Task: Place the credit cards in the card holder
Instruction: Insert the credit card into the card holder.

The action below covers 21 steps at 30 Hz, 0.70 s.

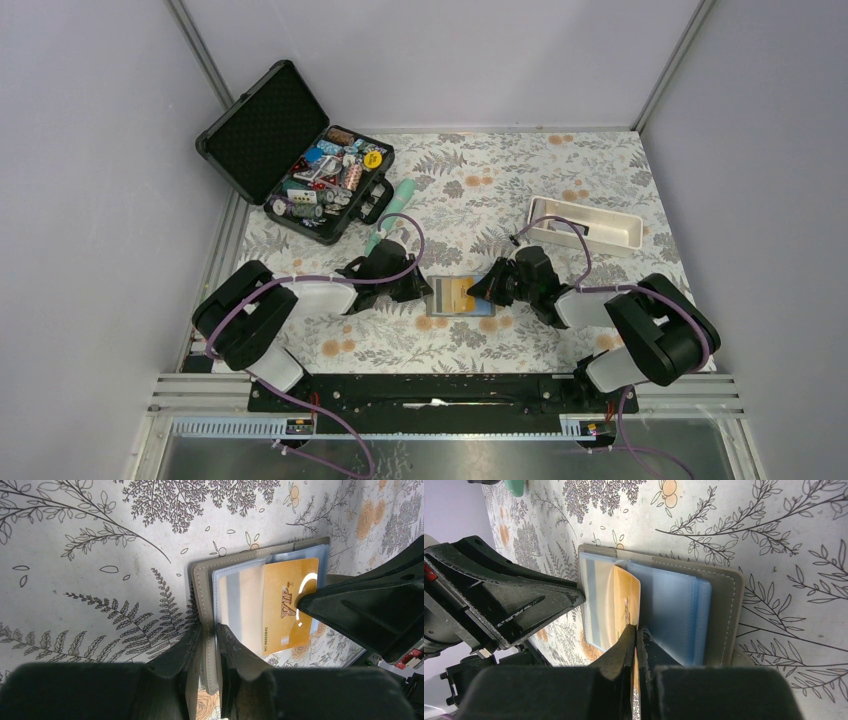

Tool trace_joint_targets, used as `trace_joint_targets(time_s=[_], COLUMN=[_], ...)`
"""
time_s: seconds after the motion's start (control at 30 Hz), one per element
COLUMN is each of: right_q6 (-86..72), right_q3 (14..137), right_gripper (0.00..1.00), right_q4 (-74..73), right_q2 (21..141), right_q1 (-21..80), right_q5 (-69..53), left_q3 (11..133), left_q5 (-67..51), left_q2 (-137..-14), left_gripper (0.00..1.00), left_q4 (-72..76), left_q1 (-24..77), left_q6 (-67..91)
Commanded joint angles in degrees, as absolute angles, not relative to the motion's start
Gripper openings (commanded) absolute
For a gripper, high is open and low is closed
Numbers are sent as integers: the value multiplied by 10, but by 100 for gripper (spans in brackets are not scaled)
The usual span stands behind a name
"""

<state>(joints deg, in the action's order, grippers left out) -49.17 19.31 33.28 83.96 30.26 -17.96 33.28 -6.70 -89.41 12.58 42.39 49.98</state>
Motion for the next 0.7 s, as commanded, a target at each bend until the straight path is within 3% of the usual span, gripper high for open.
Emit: trace_joint_targets(time_s=[0.0, 0.67], right_q6=[-482, -487], right_q3=[175, 173], right_gripper=[0, 0], right_q4=[287, 259], right_q2=[840, 822], right_q1=[309, 310], right_q5=[-127, -105], left_q3=[327, 328], left_q5=[-58, -57], left_q2=[-920, -918], left_gripper=[18, 17], left_q4=[70, 68], left_q1=[428, 429], left_q6=[483, 483])
